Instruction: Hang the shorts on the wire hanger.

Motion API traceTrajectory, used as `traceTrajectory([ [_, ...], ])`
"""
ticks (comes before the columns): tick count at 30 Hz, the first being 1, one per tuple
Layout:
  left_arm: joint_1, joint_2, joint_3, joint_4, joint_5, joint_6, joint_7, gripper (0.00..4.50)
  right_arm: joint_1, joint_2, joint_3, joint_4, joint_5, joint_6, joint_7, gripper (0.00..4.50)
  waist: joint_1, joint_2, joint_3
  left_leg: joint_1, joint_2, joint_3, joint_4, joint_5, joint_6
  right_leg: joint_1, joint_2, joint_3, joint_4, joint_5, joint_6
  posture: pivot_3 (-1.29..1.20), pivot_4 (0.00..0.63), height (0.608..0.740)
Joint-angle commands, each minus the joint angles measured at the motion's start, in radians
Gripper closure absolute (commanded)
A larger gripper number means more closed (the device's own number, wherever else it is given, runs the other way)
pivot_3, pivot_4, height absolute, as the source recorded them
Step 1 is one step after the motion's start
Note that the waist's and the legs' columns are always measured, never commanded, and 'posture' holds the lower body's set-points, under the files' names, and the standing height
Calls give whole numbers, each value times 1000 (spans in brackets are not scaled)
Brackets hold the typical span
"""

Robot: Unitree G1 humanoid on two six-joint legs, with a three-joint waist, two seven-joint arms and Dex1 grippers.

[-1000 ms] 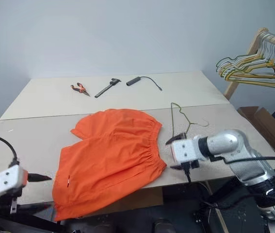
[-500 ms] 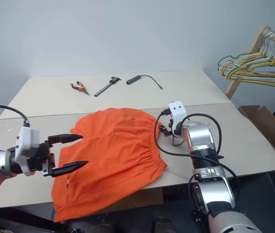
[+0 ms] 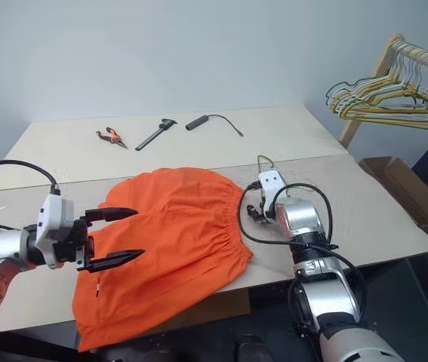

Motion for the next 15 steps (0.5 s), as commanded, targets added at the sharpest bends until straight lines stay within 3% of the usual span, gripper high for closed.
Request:
traceTrajectory([
  [1,-7,11,0,-10,10,-27,-6,18,40,-43,-8,-37,-13,7,-14,0,4,0,0,0,0,0,0,0,0,0,0,0,0,0,0,54,0,740],
  [9,10,7,9,-16,9,-37,-3,18,137,-131,-61,-188,36,65,25,0,30,0,-1,0,0,0,0,0,0,1,0,-1,-1,0,0,46,0,740],
  [15,-6,-1,-2,-8,3,-42,0,18,90,-114,-51,-200,62,49,45,0,12,0,0,1,0,0,0,0,0,1,1,0,0,0,0,32,0,740],
])
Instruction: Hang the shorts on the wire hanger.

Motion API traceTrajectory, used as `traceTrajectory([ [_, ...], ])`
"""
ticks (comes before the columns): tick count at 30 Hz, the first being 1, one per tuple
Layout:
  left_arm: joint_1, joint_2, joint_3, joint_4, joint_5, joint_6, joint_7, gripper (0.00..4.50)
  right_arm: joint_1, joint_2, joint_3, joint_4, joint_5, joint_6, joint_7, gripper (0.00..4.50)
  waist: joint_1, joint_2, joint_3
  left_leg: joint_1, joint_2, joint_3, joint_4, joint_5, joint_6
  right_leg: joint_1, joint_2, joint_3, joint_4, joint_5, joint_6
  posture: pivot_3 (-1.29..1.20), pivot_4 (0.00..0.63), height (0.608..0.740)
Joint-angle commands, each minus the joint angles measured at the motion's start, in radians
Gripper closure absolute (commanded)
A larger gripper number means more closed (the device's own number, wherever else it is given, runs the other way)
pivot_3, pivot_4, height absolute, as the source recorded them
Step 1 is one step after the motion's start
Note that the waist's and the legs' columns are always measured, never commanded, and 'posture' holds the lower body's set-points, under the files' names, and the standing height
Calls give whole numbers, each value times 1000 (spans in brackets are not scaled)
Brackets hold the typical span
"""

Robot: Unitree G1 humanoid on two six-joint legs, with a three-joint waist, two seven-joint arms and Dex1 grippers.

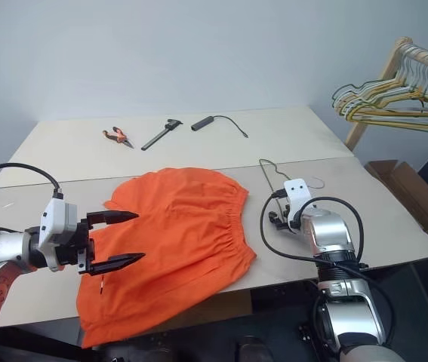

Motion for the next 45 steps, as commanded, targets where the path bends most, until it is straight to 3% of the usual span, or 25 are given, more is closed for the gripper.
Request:
traceTrajectory([
  [1,-27,-5,5,-7,-16,-17,1,18,-62,8,5,21,8,-42,7,0,-8,0,0,0,0,0,0,0,0,0,0,0,0,0,0,35,0,740],
  [11,-24,-5,12,-30,-65,-3,-19,18,-122,5,61,213,-10,-108,72,0,-22,0,0,0,0,-1,0,0,0,0,0,1,-1,0,1,48,0,740],
  [12,-23,-6,9,-31,-62,-5,-17,2,-125,5,66,232,-13,-105,76,173,-22,0,0,0,0,-1,0,0,0,0,0,1,-1,0,1,49,0,740],
  [15,-26,-9,2,-31,-56,-8,-13,0,-136,7,78,277,-25,-107,72,880,-22,0,0,3,0,0,0,0,0,3,0,1,-1,0,1,50,0,740],
  [19,-33,-10,-4,-31,-51,-13,-10,0,-140,10,110,341,-49,-123,75,2279,-21,-1,-1,14,0,0,-2,0,1,15,0,0,-3,0,1,53,0,740],
  [25,-35,-10,-5,-32,-50,-16,-5,0,-143,10,104,401,-57,-145,75,4280,-19,-6,-6,15,0,0,-1,0,1,16,0,0,-3,0,1,54,0,740],
  [26,-36,-11,-6,-32,-49,-17,-4,0,-143,8,103,404,-59,-146,75,4431,-19,-6,-6,15,0,0,-1,0,1,16,0,0,-3,0,1,53,0,740],
  [32,-56,-19,-19,-19,-43,-21,6,0,-140,4,94,372,-60,-159,65,4431,-18,-6,-7,15,1,-1,-1,0,1,16,0,0,-3,0,1,45,0,740],
  [37,-156,-88,-40,19,-50,59,147,0,-98,8,58,138,-43,-214,30,4431,-13,-4,-6,14,0,-1,-1,0,1,15,0,0,-3,0,1,36,0,740],
  [42,-382,-296,-22,120,-215,385,523,0,-9,43,48,-167,-26,-377,1,4431,-15,2,-2,12,-1,-8,-1,0,1,13,-1,2,-3,1,3,16,0,740],
  [45,-475,-443,37,188,-319,443,676,0,43,93,56,-300,1,-483,11,4431,-21,2,-2,11,-1,-11,-1,-1,2,13,-1,2,-5,2,4,7,0,740],
])
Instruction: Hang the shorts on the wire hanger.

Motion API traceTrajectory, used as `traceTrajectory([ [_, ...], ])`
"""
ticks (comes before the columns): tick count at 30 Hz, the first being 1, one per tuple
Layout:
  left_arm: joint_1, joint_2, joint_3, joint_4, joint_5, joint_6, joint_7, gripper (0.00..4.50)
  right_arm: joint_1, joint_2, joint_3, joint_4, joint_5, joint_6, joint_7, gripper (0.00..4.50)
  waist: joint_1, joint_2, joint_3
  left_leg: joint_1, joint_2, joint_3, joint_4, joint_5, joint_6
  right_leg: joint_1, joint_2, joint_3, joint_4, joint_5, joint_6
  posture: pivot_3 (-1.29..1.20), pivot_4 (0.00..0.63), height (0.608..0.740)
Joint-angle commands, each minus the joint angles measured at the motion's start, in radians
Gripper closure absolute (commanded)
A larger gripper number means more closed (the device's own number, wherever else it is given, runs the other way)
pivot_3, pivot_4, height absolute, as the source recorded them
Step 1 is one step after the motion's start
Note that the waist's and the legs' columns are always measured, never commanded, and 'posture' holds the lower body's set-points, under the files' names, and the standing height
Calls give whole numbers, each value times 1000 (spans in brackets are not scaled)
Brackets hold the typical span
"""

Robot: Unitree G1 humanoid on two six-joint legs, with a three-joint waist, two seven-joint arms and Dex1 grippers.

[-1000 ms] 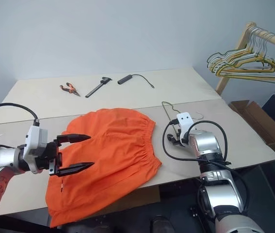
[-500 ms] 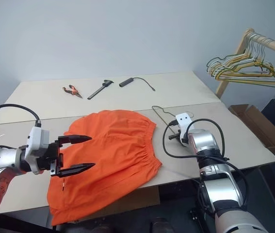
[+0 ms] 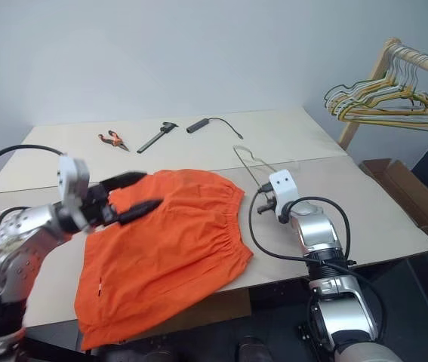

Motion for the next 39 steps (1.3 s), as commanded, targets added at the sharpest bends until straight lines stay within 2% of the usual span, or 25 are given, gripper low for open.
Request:
traceTrajectory([
  [1,-95,-116,86,58,-141,64,170,0,28,53,-13,-179,54,-137,11,4431,-5,0,0,0,0,0,0,0,0,0,0,0,0,0,0,6,0,740],
  [7,-221,-214,168,133,-321,91,282,0,101,78,70,-316,43,-333,66,4431,-1,0,0,-2,-1,-2,0,-1,1,0,-1,-1,-1,0,0,13,0,740],
  [17,-287,-267,190,193,-375,47,363,0,163,91,136,-328,24,-543,105,4431,0,-1,0,0,-3,-2,0,0,0,2,-1,-1,-2,0,0,13,0,740],
  [18,-290,-270,190,196,-373,43,364,411,166,90,142,-328,25,-552,110,4500,0,-1,0,0,-3,-2,0,0,0,2,-1,-1,-2,0,0,13,0,740],
  [20,-295,-272,186,200,-368,40,362,901,175,86,157,-330,23,-566,124,4500,0,-1,0,0,-3,-2,0,0,0,2,-1,-1,-2,0,0,12,0,740],
  [30,-287,-268,161,201,-331,19,355,4306,178,87,161,-318,-6,-563,110,4500,0,-1,0,0,-3,-2,0,0,0,2,-1,-1,-2,0,0,6,0,740],
  [31,-285,-267,157,201,-321,12,355,4460,176,85,163,-315,-26,-574,100,4500,0,-1,0,0,-3,-2,0,0,0,2,-1,-1,-2,0,0,6,0,740],
  [35,-276,-253,128,192,-268,-7,344,4460,172,66,175,-310,-77,-601,94,4500,0,-1,0,0,-3,-2,0,0,0,2,-1,-1,-2,0,0,5,0,740],
  [37,-254,-217,65,160,-173,-38,301,4500,169,51,182,-307,-87,-613,113,3916,0,-1,0,0,-3,-2,0,0,0,2,-1,-1,-2,0,0,5,0,740],
  [39,-240,-203,42,139,-138,-77,251,4500,167,44,184,-306,-88,-622,123,3352,-2,-1,0,0,-4,-2,0,0,0,2,-1,-1,-2,0,0,2,0,740],
])
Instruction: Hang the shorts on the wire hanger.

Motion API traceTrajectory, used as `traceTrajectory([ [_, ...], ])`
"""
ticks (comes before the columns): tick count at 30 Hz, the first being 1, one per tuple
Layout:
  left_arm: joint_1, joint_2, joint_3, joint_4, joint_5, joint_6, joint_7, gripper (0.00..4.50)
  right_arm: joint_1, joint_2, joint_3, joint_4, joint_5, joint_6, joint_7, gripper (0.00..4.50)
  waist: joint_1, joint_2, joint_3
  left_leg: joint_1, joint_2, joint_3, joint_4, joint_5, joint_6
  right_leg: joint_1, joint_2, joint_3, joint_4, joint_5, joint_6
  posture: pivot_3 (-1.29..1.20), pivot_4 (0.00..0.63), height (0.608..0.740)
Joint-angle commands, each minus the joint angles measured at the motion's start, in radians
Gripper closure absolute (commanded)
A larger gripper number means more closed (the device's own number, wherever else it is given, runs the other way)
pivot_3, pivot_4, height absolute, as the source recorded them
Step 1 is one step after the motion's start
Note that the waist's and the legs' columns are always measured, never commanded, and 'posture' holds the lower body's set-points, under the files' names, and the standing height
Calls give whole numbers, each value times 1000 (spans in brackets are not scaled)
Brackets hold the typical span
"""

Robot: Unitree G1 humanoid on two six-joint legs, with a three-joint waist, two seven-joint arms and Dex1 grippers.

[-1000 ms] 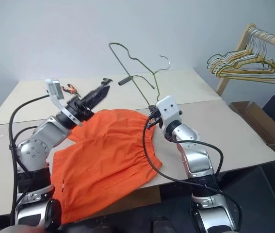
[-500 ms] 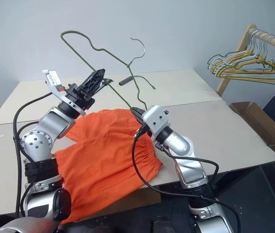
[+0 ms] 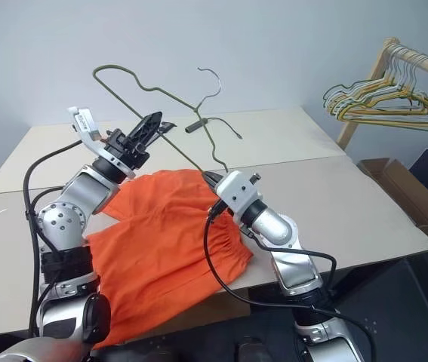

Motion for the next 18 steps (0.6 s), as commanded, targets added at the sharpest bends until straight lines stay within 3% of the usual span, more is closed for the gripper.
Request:
traceTrajectory([
  [1,5,15,-28,-57,63,-77,-77,4500,-27,-8,-7,-26,0,-48,10,3021,-1,0,0,0,0,0,0,0,0,0,0,0,0,0,0,2,0,740],
  [6,-4,51,-37,-37,131,-149,-167,4500,-9,-37,-40,-67,115,-34,109,1220,0,0,0,0,0,0,0,0,0,0,0,0,0,0,0,16,0,740],
  [9,-30,114,-23,2,136,-168,-278,4500,-18,-92,-107,-124,342,142,245,172,1,0,0,-1,0,0,0,0,0,0,0,-1,0,0,0,24,0,740],
  [10,-35,128,-18,11,133,-171,-304,4500,-24,-107,-123,-137,397,196,271,9,2,0,0,-1,0,0,0,0,0,0,0,-1,0,0,0,24,0,740],
  [15,-23,237,71,16,-42,-126,-614,4500,-126,-236,-242,-86,706,549,406,9,-1,0,1,-1,1,0,0,0,1,0,0,-1,-1,0,0,35,0,740],
  [18,-34,279,125,58,-162,-59,-728,4500,-195,-328,-230,7,781,717,513,9,1,0,1,-1,2,0,0,0,1,0,1,-2,-2,0,0,32,0,740],
])
